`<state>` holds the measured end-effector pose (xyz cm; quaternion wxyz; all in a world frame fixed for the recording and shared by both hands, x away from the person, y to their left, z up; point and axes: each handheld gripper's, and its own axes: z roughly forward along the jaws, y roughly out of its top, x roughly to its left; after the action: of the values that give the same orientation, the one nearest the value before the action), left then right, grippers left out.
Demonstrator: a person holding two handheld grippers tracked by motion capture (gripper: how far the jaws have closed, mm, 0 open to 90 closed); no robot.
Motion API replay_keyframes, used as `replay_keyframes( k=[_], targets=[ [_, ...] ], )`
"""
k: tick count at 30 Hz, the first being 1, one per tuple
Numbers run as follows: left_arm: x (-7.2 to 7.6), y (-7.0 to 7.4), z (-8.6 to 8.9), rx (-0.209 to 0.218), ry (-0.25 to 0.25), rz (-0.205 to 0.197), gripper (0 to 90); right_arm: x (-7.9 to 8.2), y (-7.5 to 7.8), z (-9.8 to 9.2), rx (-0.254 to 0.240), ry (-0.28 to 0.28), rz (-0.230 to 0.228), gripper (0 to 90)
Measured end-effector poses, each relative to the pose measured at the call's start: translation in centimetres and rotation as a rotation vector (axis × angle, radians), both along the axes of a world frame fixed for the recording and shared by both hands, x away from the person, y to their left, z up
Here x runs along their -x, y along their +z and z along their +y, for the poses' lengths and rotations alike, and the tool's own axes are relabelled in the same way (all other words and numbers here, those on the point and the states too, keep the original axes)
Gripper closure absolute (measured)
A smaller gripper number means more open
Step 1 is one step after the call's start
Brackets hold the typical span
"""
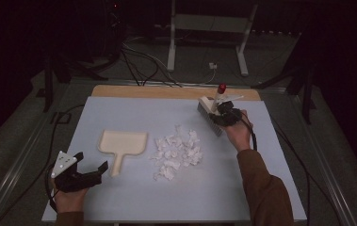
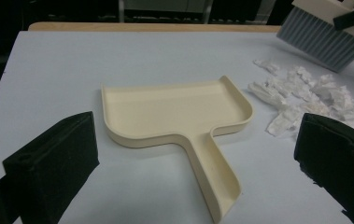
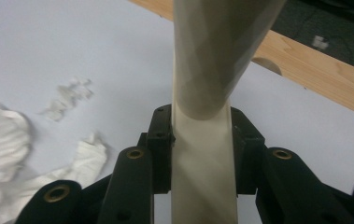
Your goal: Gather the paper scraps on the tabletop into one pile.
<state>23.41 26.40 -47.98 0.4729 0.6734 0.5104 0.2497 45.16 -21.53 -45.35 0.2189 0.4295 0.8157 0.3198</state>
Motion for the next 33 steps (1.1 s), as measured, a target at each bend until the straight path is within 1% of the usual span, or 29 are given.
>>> replay_keyframes(
  k=[4, 8, 13, 21, 24, 28, 33],
  targets=[
    [0.0, 0.0, 0.1, 0.003, 0.005, -0.003, 0.4, 0.0, -0.4, 0.7, 0.015, -0.002, -0.004, 67.3],
    [0.0, -0.1, 0.1, 0.006, 0.004, 0.003, 0.4, 0.0, -0.5, 1.8, 0.053, 0.037, -0.009, 67.3],
    [0.0, 0.0, 0.0, 0.0, 0.007, 0.003, 0.4, 0.2, -0.8, 3.2, 0.045, 0.077, -0.007, 67.3],
    [0.0, -0.1, 0.1, 0.008, 0.012, 0.002, 0.4, 0.5, -1.2, 5.4, 0.051, 0.123, -0.009, 67.4],
    [0.1, 0.0, 0.1, 0.005, 0.015, 0.001, 0.4, 0.7, -1.3, 6.0, 0.064, 0.162, -0.009, 67.3],
    [0.0, -0.1, 0.1, 0.005, 0.016, 0.004, 0.4, 1.1, -1.4, 6.7, 0.096, 0.215, -0.016, 67.3],
    [0.0, -0.1, -0.1, 0.002, 0.016, 0.007, 0.4, 1.7, -1.6, 7.2, 0.104, 0.269, -0.03, 67.3]
  ],
)
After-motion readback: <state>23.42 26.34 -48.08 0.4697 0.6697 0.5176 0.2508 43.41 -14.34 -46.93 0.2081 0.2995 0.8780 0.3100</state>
